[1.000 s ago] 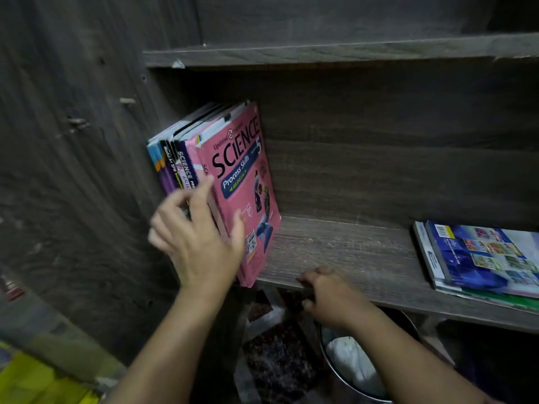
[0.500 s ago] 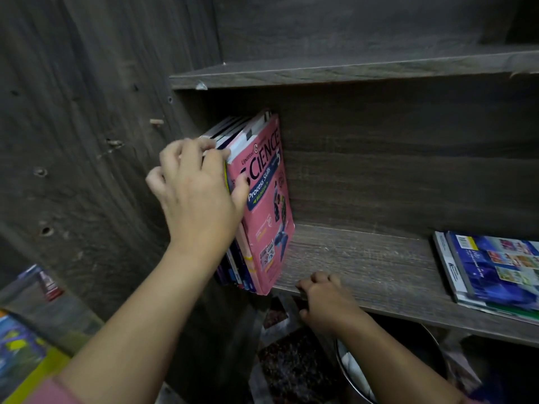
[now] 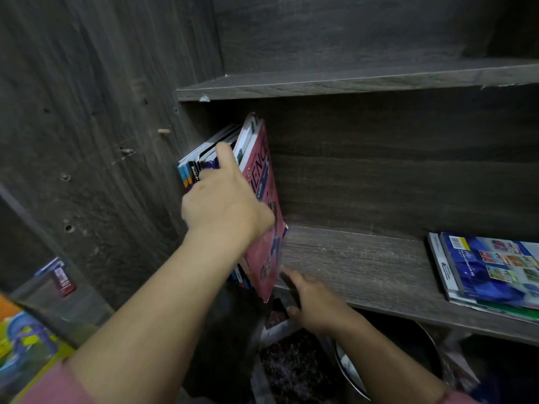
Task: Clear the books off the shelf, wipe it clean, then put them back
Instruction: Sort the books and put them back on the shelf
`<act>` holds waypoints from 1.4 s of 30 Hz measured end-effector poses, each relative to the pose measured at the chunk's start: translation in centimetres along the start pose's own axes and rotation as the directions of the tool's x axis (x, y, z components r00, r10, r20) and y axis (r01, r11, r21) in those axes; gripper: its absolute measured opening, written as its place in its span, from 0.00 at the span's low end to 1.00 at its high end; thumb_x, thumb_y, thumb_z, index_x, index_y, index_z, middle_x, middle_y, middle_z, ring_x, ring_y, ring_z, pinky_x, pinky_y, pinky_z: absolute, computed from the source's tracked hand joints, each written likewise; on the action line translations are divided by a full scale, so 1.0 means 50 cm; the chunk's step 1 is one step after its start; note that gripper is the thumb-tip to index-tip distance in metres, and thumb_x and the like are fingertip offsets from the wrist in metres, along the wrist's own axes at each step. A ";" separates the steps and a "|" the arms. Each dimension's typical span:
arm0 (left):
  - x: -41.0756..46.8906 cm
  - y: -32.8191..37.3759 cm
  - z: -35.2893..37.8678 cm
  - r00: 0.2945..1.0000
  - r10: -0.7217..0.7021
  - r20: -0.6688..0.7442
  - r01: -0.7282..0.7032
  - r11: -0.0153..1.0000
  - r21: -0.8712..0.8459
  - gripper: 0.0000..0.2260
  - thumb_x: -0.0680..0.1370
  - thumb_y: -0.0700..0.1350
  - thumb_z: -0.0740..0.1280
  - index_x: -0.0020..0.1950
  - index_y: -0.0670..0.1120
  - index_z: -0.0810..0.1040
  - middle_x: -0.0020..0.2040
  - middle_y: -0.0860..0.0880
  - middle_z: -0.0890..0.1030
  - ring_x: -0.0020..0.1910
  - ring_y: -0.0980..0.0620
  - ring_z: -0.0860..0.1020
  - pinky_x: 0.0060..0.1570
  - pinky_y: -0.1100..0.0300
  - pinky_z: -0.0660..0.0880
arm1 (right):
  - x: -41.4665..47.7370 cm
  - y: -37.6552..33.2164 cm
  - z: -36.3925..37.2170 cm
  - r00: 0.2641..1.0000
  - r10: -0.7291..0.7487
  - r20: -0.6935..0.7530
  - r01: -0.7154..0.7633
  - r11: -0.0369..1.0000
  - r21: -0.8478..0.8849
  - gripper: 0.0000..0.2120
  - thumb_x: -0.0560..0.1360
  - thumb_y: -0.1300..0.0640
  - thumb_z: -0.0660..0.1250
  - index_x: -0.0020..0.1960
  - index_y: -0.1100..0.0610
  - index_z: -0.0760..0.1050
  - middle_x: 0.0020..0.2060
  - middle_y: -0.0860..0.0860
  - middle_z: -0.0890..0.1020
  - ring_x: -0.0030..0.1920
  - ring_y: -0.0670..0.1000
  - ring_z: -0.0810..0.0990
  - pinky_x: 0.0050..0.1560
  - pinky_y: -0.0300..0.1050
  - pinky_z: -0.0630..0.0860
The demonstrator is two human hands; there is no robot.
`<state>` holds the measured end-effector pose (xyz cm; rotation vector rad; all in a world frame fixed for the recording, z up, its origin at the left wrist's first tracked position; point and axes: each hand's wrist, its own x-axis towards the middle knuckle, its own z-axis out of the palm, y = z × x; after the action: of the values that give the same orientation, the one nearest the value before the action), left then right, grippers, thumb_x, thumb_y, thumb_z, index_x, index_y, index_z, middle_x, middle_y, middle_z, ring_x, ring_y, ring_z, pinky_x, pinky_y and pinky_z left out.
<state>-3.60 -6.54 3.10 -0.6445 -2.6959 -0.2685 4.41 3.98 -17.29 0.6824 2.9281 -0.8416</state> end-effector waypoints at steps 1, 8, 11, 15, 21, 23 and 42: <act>0.013 0.000 0.004 1.000 0.010 -0.014 -0.011 1.000 -0.009 0.35 0.74 0.53 0.70 0.69 0.43 0.53 0.53 0.40 0.76 0.48 0.39 0.77 0.37 0.52 0.66 | -0.001 -0.001 0.001 1.000 -0.003 0.003 0.003 1.000 0.012 0.40 0.74 0.51 0.68 0.77 0.40 0.47 0.72 0.51 0.65 0.70 0.54 0.66 0.68 0.52 0.67; 0.029 -0.007 -0.002 0.996 0.078 0.037 -0.072 0.986 -0.152 0.24 0.78 0.51 0.68 0.65 0.42 0.60 0.48 0.41 0.77 0.43 0.41 0.73 0.37 0.52 0.65 | -0.011 -0.020 -0.008 0.999 -0.007 0.047 0.008 1.000 -0.020 0.40 0.75 0.52 0.68 0.78 0.42 0.47 0.72 0.53 0.65 0.71 0.56 0.66 0.67 0.52 0.67; -0.027 -0.042 0.002 0.996 0.086 -0.011 -0.086 0.972 -0.217 0.20 0.79 0.50 0.67 0.62 0.44 0.62 0.44 0.43 0.73 0.40 0.44 0.70 0.38 0.51 0.67 | -0.002 -0.028 -0.013 1.000 -0.012 0.029 0.011 1.000 0.029 0.41 0.74 0.52 0.68 0.77 0.40 0.46 0.72 0.54 0.66 0.69 0.56 0.68 0.66 0.51 0.69; -0.059 -0.104 -0.005 0.993 0.119 -0.020 -0.120 0.953 -0.278 0.16 0.78 0.52 0.67 0.54 0.46 0.63 0.45 0.42 0.78 0.44 0.37 0.78 0.41 0.50 0.72 | -0.002 -0.066 -0.028 0.994 -0.091 -0.064 0.096 0.992 0.077 0.40 0.75 0.54 0.67 0.78 0.43 0.47 0.73 0.52 0.63 0.70 0.56 0.67 0.69 0.52 0.68; -0.077 -0.160 -0.074 0.989 0.141 0.052 -0.133 0.982 -0.134 0.16 0.76 0.54 0.68 0.54 0.46 0.68 0.44 0.42 0.78 0.42 0.39 0.76 0.39 0.55 0.69 | 0.006 -0.162 -0.091 0.930 -0.146 -0.336 0.244 0.932 0.269 0.37 0.78 0.59 0.63 0.78 0.43 0.46 0.77 0.50 0.52 0.76 0.55 0.57 0.74 0.58 0.60; -0.087 -0.166 -0.103 0.986 0.158 0.062 -0.152 0.985 -0.084 0.16 0.76 0.55 0.68 0.54 0.46 0.69 0.45 0.42 0.79 0.42 0.40 0.76 0.39 0.55 0.68 | 0.016 -0.201 -0.121 0.892 -0.149 -0.427 0.278 0.926 0.257 0.36 0.78 0.61 0.62 0.79 0.46 0.48 0.78 0.51 0.50 0.77 0.56 0.54 0.75 0.55 0.56; -0.084 -0.215 -0.248 0.996 0.047 0.074 -0.065 0.963 0.261 0.16 0.74 0.57 0.68 0.51 0.46 0.73 0.41 0.46 0.74 0.41 0.44 0.71 0.38 0.56 0.67 | 0.142 -0.381 -0.238 0.796 -0.340 -0.501 0.287 0.940 -0.183 0.24 0.73 0.46 0.69 0.65 0.47 0.65 0.67 0.52 0.67 0.74 0.64 0.56 0.49 0.60 0.76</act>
<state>-1.44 -20.90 11.82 -0.6575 -2.7049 0.1284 -8.72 -1.52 1.47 0.4820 3.6329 -0.5854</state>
